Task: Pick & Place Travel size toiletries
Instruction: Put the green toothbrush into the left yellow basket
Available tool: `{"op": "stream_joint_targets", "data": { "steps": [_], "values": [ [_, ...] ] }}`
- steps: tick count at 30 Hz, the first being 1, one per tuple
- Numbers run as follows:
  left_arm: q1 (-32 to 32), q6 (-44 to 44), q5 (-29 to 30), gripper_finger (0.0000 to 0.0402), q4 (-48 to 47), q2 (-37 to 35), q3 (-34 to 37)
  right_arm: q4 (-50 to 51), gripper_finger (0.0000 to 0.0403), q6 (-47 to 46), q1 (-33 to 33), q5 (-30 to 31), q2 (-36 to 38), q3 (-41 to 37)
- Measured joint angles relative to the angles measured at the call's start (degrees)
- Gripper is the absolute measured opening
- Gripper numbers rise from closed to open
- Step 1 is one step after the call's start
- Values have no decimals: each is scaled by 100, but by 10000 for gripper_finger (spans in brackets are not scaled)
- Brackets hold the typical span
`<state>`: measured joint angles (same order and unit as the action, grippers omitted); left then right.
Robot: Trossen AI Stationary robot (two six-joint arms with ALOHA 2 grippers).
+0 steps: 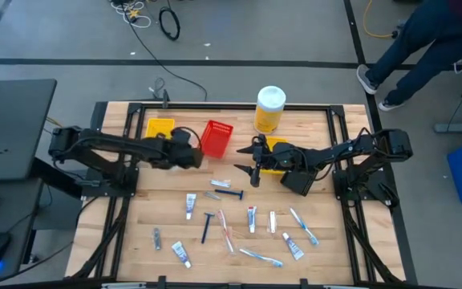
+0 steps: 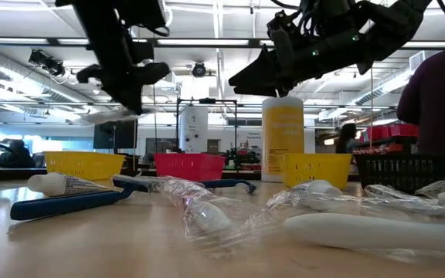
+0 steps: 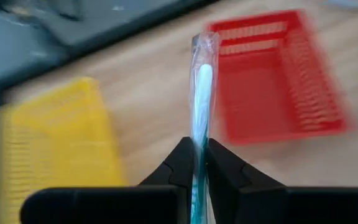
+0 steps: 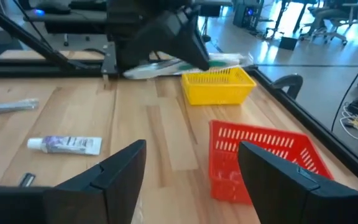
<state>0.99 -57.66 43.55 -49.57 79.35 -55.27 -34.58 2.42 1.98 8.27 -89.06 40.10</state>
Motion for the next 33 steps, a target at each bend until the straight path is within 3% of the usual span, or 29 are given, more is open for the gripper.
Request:
{"op": "stream_joint_targets", "data": {
  "steps": [3,10,15,19,23,33],
  "values": [
    [402,178,356,27,-23,-10,-24,-27,254,2,0,2,2,2],
    [1715,880,582,29,-252,21,29,-37,250,0,0,8,2,2],
    [2462,1710,645,26,204,24,31,-38,264,0,0,9,2,2],
    [2802,2482,407,27,920,26,31,-38,270,0,0,9,2,2],
    [3053,2636,310,25,998,26,71,-38,266,0,-1,9,2,2],
    [3318,2705,-398,25,2453,28,1461,8,252,0,-2,10,2,2]
  ]
}}
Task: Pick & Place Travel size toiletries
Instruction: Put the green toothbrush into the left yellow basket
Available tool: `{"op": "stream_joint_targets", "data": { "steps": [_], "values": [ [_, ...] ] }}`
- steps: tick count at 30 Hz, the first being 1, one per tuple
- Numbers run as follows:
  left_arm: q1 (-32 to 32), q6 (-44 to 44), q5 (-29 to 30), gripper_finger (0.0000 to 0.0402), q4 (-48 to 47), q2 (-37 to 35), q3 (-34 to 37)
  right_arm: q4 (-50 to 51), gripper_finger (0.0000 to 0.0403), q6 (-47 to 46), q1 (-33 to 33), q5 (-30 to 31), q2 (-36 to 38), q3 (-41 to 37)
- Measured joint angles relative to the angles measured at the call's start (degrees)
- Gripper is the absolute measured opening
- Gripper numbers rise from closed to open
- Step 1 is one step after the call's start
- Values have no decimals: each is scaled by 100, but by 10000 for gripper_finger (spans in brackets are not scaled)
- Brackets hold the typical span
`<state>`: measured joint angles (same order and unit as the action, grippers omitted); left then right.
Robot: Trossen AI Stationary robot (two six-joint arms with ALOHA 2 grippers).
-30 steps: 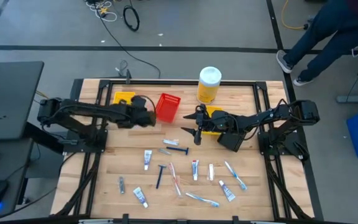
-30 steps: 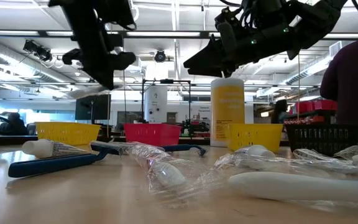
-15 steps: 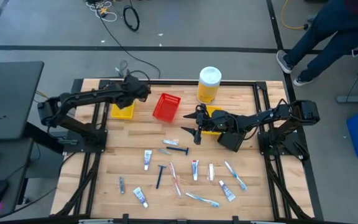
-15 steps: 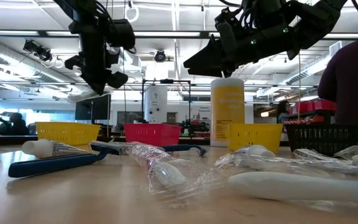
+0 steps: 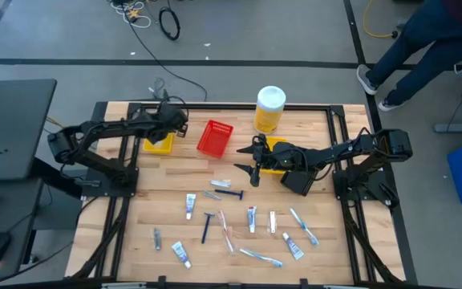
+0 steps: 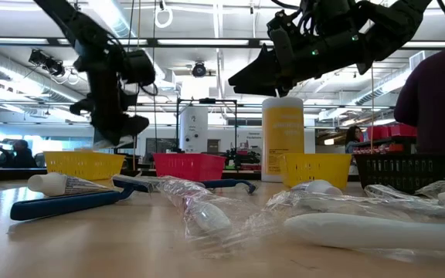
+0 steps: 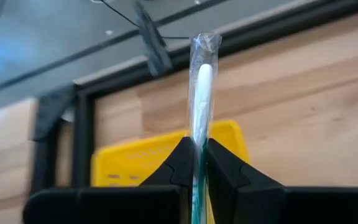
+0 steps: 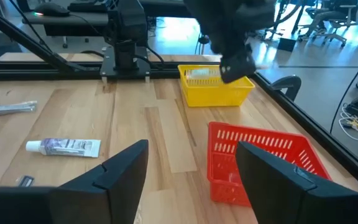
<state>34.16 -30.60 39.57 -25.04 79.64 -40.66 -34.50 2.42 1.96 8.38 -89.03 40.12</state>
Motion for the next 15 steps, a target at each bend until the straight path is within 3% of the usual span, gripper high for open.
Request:
{"op": "stream_joint_targets", "data": {
  "steps": [7,15],
  "values": [
    [228,297,-85,28,1415,-12,934,0,264,-2,0,-2,0,0],
    [342,453,-347,45,1560,-11,1139,0,270,-2,0,-1,0,0]
  ]
}}
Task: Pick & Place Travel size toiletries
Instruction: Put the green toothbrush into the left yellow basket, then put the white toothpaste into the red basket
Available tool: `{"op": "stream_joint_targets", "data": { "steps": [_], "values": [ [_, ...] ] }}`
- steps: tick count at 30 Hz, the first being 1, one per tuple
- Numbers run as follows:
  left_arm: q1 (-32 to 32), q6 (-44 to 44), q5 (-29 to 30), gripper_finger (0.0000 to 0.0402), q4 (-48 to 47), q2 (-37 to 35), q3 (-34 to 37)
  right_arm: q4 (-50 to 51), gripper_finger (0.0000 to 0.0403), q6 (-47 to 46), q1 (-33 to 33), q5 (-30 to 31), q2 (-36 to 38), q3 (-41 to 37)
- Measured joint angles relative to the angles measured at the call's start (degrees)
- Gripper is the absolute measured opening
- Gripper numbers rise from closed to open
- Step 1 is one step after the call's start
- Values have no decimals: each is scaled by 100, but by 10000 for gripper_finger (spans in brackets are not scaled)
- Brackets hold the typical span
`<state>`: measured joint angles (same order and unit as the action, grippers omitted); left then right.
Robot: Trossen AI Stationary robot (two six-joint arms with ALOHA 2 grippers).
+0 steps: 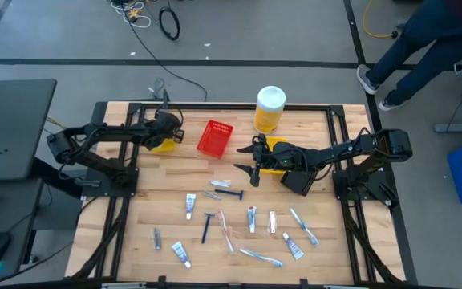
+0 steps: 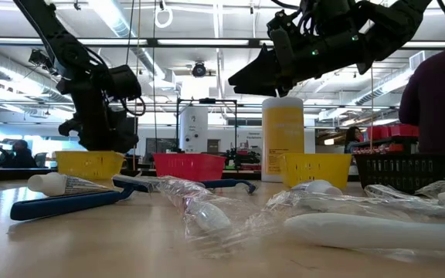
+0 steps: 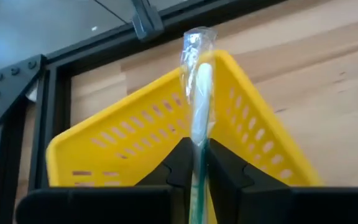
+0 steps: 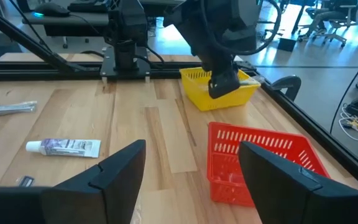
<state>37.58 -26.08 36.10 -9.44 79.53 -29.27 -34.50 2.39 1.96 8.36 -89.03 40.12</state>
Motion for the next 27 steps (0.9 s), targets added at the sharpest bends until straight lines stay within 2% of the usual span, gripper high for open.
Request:
{"op": "stream_joint_targets", "data": {
  "steps": [8,13,21,27],
  "values": [
    [-46,7,-313,120,-21,-2,-273,0,257,0,0,2,0,0],
    [-151,-225,-355,150,-674,-75,-630,0,261,1,0,2,0,0],
    [-636,-514,-511,151,-2182,-597,-1340,37,266,1,0,-4,0,0],
    [-1436,-1162,-1028,142,-2559,-1375,-1507,152,253,0,0,-5,0,0]
  ]
}}
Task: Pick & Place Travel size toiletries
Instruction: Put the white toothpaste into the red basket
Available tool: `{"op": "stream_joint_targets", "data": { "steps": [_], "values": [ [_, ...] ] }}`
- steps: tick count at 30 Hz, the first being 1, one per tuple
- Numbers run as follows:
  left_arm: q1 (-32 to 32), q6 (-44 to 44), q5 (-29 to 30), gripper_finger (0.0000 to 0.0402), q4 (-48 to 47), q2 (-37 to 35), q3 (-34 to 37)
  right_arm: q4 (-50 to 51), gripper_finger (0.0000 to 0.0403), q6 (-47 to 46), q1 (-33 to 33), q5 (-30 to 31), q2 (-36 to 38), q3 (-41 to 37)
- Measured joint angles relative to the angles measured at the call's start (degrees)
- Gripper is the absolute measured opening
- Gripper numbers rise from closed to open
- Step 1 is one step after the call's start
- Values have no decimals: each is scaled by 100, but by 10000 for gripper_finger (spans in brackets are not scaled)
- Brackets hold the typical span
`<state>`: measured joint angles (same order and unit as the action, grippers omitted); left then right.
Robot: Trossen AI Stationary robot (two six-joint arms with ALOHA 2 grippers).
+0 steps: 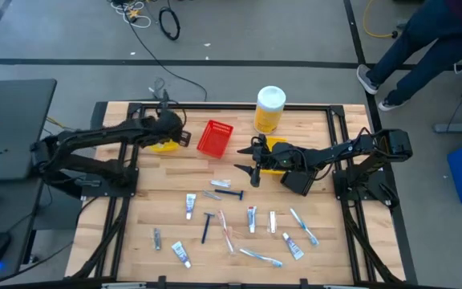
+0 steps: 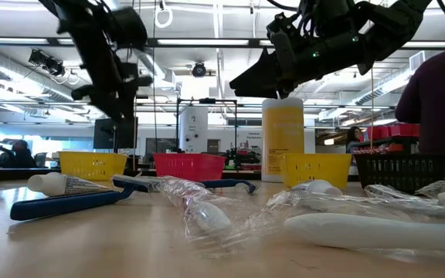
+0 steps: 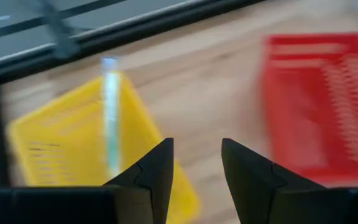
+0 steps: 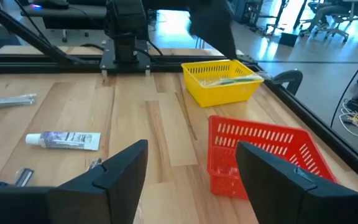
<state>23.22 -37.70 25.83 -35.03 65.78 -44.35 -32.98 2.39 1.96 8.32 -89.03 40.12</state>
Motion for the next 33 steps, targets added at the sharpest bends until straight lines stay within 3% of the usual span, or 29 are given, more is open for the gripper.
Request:
{"op": "stream_joint_targets", "data": {
  "steps": [8,13,17,25,33],
  "values": [
    [-1748,-744,72,139,-4,-594,230,112,255,0,-3,-45,0,0],
    [-2793,-921,477,139,189,-359,230,202,254,-159,-40,-748,0,0],
    [-3403,-656,528,139,499,12,231,391,243,-198,-183,-843,0,0],
    [-4076,-267,453,139,1161,824,235,416,254,-217,-683,-672,-50,2],
    [-4400,-1974,209,139,1257,1450,235,382,270,-752,-1028,-235,-375,4]
  ]
}}
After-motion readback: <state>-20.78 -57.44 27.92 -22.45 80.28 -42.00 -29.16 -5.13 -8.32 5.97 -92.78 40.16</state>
